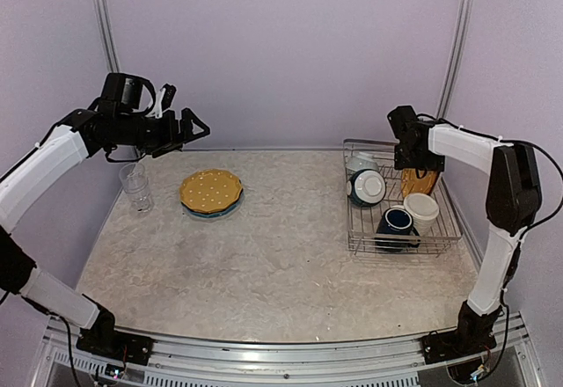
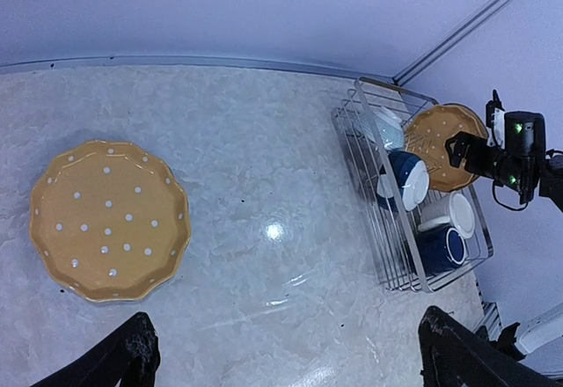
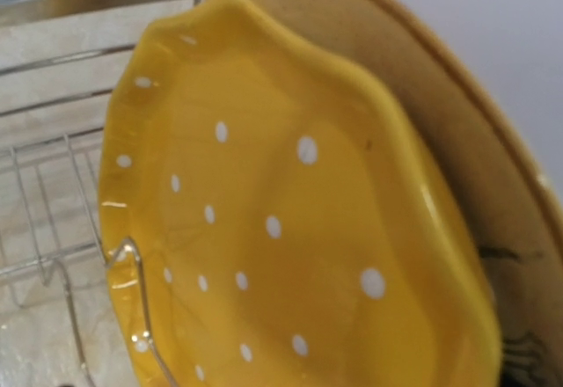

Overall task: Unload the mixed dishes from the dish rack
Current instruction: Grab the plate from the dish rack.

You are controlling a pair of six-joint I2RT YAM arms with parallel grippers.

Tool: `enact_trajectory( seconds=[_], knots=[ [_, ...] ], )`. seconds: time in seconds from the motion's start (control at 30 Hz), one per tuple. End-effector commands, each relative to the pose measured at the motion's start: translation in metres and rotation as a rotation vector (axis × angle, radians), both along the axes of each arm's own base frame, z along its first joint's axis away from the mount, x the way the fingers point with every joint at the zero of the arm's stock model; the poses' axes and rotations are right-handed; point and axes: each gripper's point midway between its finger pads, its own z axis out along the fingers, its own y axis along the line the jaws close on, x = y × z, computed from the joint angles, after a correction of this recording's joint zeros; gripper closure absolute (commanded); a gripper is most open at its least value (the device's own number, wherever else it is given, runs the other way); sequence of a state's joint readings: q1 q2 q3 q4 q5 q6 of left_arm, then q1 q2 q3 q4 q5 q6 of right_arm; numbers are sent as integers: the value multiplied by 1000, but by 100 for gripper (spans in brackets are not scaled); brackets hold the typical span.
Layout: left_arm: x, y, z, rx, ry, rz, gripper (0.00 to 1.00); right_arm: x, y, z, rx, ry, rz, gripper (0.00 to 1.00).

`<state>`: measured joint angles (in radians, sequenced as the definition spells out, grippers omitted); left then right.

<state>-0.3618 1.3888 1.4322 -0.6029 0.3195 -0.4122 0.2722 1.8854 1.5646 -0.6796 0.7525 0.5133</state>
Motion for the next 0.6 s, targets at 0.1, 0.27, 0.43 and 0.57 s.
enact_trajectory(
  seconds=[0.1,0.27,0.43,0.57],
  knots=[
    [1,-9,-3,-10,29,-29,1,21,16,-14,90,-3,80,2],
    [4,-8,-7,-1,35,-25,1,27,46,-13,221,-42,230,3],
    [6,-11,-13,-1,53,-30,1,26,67,2,325,-122,329,5],
    [6,-12,-14,-5,61,-35,1,23,69,4,338,-129,347,7]
  ],
)
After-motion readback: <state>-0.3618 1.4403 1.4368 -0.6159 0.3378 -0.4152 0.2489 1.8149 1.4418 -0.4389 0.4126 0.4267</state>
